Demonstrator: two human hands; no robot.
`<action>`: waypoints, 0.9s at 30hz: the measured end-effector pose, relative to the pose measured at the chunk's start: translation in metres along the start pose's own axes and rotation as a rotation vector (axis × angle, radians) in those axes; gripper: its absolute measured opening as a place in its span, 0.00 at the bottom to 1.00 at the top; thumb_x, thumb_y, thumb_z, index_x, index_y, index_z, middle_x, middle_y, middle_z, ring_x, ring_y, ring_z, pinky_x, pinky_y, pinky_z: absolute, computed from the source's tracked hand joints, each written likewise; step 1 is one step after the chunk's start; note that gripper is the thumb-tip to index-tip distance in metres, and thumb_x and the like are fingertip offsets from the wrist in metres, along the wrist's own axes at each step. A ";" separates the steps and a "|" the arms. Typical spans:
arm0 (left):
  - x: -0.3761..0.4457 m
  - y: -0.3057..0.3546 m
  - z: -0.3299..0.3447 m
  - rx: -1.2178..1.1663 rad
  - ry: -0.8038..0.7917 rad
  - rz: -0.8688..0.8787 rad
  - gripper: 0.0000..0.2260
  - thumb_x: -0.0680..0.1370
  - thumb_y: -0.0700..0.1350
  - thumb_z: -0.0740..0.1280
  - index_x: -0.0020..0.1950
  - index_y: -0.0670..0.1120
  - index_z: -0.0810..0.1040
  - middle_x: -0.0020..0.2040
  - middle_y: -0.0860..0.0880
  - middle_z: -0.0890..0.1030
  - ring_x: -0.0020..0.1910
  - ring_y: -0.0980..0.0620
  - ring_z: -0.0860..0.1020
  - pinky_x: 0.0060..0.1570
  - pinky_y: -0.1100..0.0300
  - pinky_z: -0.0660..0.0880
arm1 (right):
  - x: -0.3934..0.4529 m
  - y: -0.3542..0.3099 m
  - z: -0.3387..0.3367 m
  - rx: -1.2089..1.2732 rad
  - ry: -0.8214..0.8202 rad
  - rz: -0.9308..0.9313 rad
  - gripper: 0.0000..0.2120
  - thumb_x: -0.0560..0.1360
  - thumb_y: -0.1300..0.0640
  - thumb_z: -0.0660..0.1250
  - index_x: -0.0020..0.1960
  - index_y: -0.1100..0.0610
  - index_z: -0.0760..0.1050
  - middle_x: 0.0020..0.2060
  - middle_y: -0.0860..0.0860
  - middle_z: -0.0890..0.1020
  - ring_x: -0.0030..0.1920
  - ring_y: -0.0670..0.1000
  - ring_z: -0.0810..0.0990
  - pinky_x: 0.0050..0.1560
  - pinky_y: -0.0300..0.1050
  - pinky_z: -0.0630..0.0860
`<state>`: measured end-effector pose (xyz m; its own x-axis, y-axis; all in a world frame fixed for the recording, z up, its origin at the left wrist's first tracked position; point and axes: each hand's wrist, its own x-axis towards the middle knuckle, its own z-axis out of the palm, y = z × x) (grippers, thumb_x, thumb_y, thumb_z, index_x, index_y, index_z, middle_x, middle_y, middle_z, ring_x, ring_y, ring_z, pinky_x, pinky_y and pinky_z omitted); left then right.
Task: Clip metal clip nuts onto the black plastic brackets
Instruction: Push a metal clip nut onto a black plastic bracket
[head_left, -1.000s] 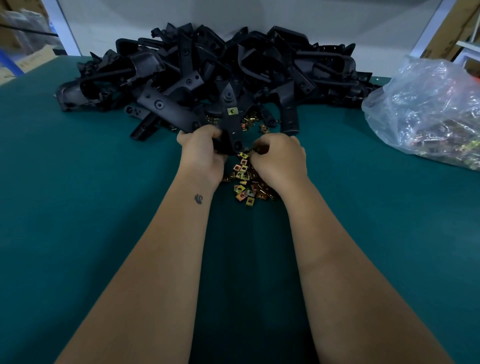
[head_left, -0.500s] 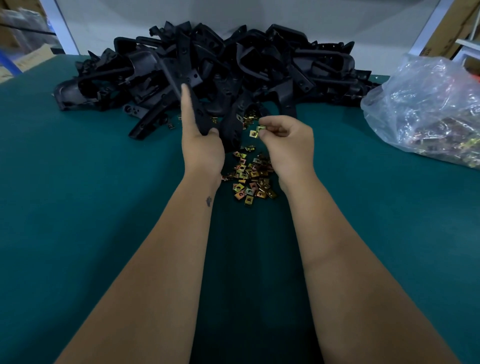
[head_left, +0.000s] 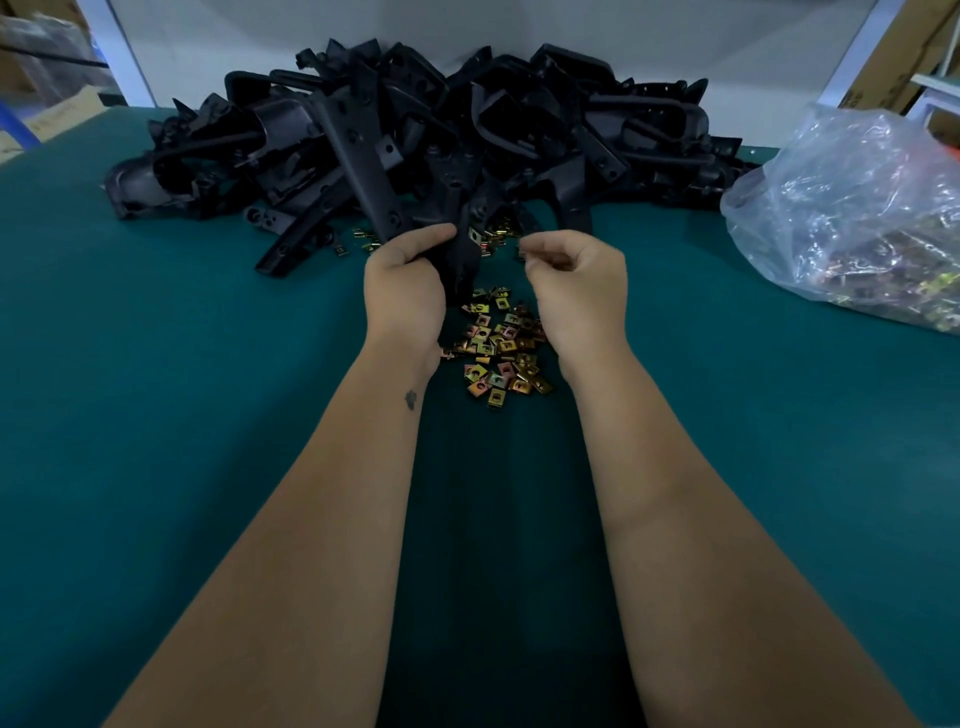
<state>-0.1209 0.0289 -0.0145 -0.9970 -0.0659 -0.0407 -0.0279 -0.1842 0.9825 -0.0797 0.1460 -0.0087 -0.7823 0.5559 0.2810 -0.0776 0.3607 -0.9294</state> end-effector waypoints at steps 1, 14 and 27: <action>0.000 0.000 0.000 -0.020 0.013 -0.008 0.26 0.76 0.27 0.50 0.47 0.52 0.83 0.54 0.46 0.83 0.56 0.49 0.81 0.62 0.54 0.78 | 0.000 0.001 0.000 -0.079 -0.006 -0.010 0.12 0.76 0.65 0.65 0.51 0.52 0.83 0.48 0.46 0.83 0.50 0.44 0.80 0.53 0.37 0.77; 0.003 0.002 -0.004 -0.209 0.112 -0.082 0.26 0.76 0.27 0.49 0.51 0.48 0.83 0.51 0.46 0.84 0.54 0.49 0.82 0.56 0.58 0.80 | -0.003 0.009 0.007 -0.749 -0.332 -0.215 0.17 0.79 0.55 0.62 0.67 0.51 0.76 0.65 0.50 0.76 0.64 0.56 0.67 0.60 0.47 0.61; 0.001 0.012 -0.003 -0.588 -0.152 -0.181 0.12 0.82 0.38 0.58 0.56 0.44 0.81 0.47 0.50 0.84 0.42 0.55 0.79 0.36 0.66 0.73 | -0.005 -0.006 0.002 0.156 -0.118 0.076 0.08 0.79 0.60 0.65 0.48 0.52 0.82 0.38 0.46 0.84 0.39 0.42 0.81 0.40 0.34 0.75</action>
<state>-0.1219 0.0238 -0.0035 -0.9806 0.1488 -0.1278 -0.1956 -0.6903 0.6966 -0.0766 0.1396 -0.0047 -0.8557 0.4825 0.1870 -0.1028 0.1957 -0.9753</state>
